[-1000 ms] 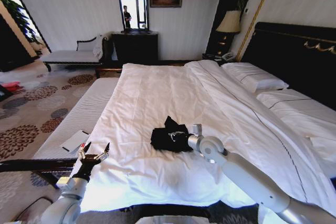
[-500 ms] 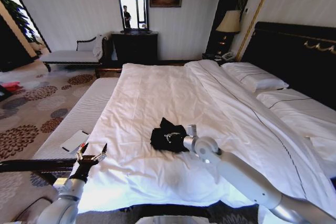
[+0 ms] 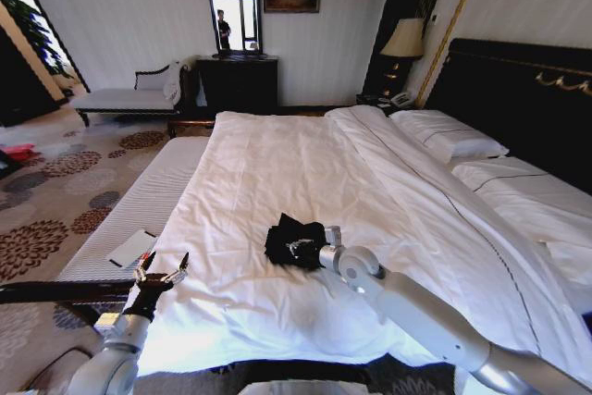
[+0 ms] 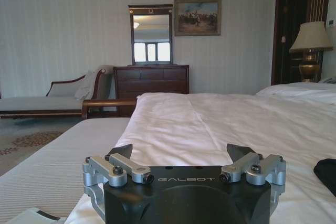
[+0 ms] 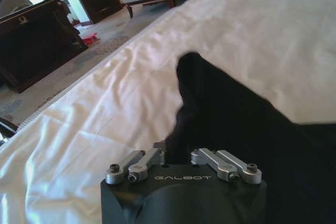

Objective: Fold the clothes on the bed.

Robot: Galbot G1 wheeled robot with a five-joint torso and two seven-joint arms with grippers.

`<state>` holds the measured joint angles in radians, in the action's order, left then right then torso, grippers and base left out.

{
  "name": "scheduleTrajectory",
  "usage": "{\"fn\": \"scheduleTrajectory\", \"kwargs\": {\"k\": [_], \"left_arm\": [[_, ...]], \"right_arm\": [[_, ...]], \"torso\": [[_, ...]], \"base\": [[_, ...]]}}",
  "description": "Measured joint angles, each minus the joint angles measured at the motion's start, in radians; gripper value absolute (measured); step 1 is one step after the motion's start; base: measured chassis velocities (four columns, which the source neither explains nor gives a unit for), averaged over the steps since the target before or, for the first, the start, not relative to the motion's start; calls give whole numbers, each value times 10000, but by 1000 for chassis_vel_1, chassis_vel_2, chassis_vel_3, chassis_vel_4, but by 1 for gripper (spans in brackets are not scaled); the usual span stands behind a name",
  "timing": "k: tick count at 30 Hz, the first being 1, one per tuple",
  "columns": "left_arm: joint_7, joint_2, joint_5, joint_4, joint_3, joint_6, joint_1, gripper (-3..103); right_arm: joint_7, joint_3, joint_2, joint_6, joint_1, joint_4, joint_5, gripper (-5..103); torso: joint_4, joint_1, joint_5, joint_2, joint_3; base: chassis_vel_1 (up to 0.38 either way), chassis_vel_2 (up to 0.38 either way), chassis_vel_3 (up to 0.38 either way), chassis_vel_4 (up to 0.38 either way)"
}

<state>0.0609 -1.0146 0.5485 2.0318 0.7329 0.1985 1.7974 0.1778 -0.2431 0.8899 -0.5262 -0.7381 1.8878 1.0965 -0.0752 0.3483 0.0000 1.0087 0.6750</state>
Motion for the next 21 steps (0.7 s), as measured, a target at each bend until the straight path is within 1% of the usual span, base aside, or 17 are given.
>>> {"fn": "scheduleTrajectory", "kwargs": {"k": [3, 4, 5, 7, 8, 9, 11, 13, 14, 15, 16, 17, 18, 19, 20, 21], "left_arm": [[40, 7, -15, -54, -145, -25, -154, 100], [40, 7, -15, -54, -145, -25, -154, 100], [76, 8, -20, -35, -219, -69, -239, 100], [114, 20, -22, 41, -292, -121, -319, 100], [143, 39, -25, 86, -330, -157, -365, 100], [143, 39, -25, 86, -330, -157, -365, 100], [154, 71, -37, 100, -354, -173, -388, 100], [171, 114, -69, 119, -401, -191, -388, 100], [171, 114, -69, 119, -401, -191, -388, 100], [195, 126, -95, 148, -430, -208, -389, 100], [232, 140, -120, 188, -461, -238, -384, 100], [236, 141, -123, 197, -465, -244, -383, 100], [279, 159, -145, 270, -475, -278, -345, 100], [295, 176, -151, 321, -467, -302, -293, 100], [295, 176, -151, 321, -467, -302, -293, 100], [304, 193, -151, 391, -413, -324, -214, 100]], "right_arm": [[4, 109, -16, 58, -104, 490, -317, 33], [4, 109, -16, 58, -104, 490, -317, 33], [19, 241, -45, 72, -159, 715, -326, 38], [23, 499, -117, 122, -279, 938, -325, 38], [14, 802, -181, 240, -456, 1091, -371, 49], [14, 802, -181, 240, -456, 1091, -371, 49], [-11, 1133, -220, 662, -727, 1046, -700, 60], [-149, 1338, -164, 1508, -1086, 397, -1677, 71], [-149, 1338, -164, 1508, -1086, 397, -1677, 71], [-312, 1363, -113, 1970, -1212, 50, -2281, 71], [-513, 1362, -27, 2481, -1309, -347, -2957, 77], [-545, 1357, -7, 2576, -1325, -421, -3073, 77], [-796, 1275, 207, 3269, -1372, -1038, -3882, 87], [-883, 1232, 365, 3562, -1370, -1346, -4224, 87], [-883, 1232, 365, 3562, -1370, -1346, -4224, 87], [-1007, 1170, 612, 3954, -1335, -1805, -4633, 92]], "torso": [[0, 0, 0, 0, 0], [0, 0, 0, 0, 0], [1, 0, 0, -1, 0], [2, 0, -1, 0, 0], [-2, 0, 0, 0, -1], [-2, 0, 0, 0, -1], [-4, 0, 0, 0, -1], [-2, 0, 1, 0, -1], [-2, 0, 1, 0, -1], [-2, 0, 1, 0, -1], [-2, 0, 0, 0, -1], [-3, 1, 0, 0, -1], [-3, 0, -1, 0, -1], [-5, 0, 0, 0, -1], [-5, 0, 0, 0, -1], [-1, 0, 3, 0, 0]], "base": [[0, 0, 0, 0], [0, 0, 0, 0], [0, 0, 0, 0], [0, 0, 0, 0], [0, 0, 0, 0], [0, 0, 0, 0], [0, 0, 0, 0], [0, 0, 0, 0], [0, 0, 0, 0], [0, 0, 0, 0], [0, 0, 0, 0], [0, 0, 0, 0], [0, 0, 0, 0], [0, 0, 0, 0], [0, 0, 0, 0], [0, 0, 0, 0]]}}
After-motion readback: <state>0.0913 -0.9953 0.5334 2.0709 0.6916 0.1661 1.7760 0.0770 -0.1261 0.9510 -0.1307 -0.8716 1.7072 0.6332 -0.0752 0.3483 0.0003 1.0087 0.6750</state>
